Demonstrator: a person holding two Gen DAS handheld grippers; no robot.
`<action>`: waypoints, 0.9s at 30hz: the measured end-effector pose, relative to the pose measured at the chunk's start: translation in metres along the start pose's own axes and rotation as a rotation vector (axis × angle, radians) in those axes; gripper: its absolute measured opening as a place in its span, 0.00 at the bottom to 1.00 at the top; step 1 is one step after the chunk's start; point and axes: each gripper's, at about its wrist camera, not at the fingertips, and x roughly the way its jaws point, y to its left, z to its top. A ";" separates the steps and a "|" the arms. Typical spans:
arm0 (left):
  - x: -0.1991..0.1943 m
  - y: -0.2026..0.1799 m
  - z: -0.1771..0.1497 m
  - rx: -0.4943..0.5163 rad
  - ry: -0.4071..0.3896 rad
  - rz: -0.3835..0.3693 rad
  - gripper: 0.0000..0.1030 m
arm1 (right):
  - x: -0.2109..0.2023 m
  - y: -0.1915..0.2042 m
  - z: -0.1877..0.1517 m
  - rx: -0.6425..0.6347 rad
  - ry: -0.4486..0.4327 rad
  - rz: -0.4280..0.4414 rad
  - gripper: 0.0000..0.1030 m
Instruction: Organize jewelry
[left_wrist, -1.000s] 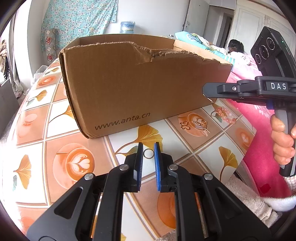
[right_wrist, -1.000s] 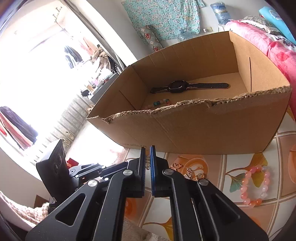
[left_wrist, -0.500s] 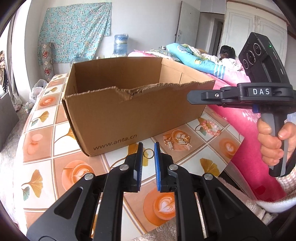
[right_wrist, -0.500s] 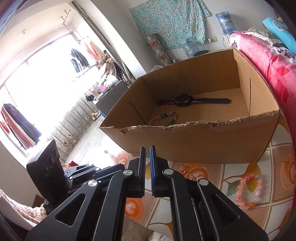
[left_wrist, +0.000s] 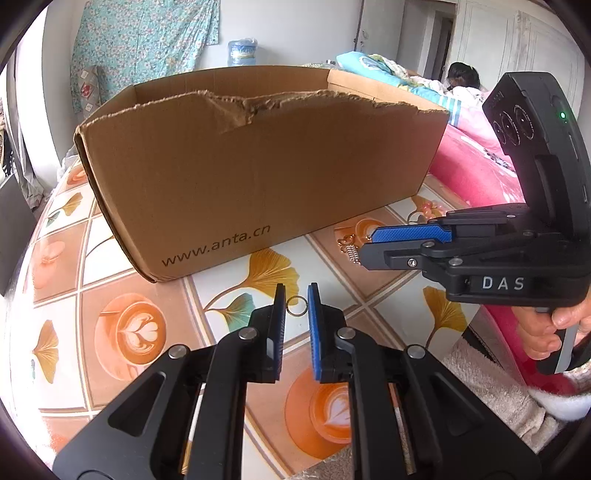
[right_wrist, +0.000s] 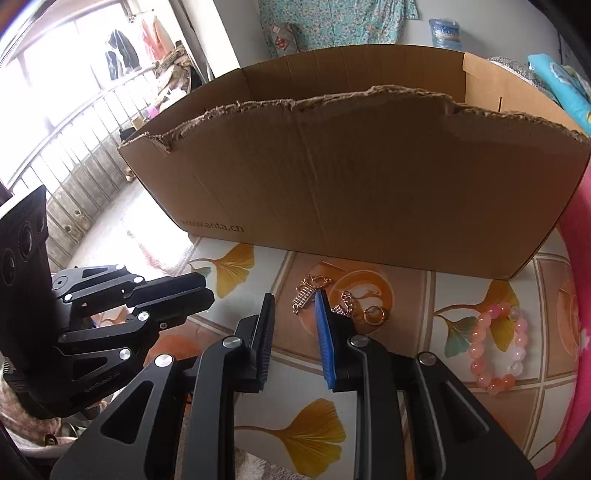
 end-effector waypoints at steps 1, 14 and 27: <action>0.001 0.001 0.000 -0.004 0.001 0.001 0.10 | 0.002 0.002 0.000 -0.006 0.005 -0.004 0.22; 0.008 0.007 0.001 -0.030 -0.007 -0.007 0.10 | 0.015 0.028 0.008 -0.118 0.034 -0.135 0.05; -0.001 0.007 0.000 -0.032 -0.027 -0.007 0.10 | -0.011 -0.005 0.006 -0.005 0.011 -0.038 0.05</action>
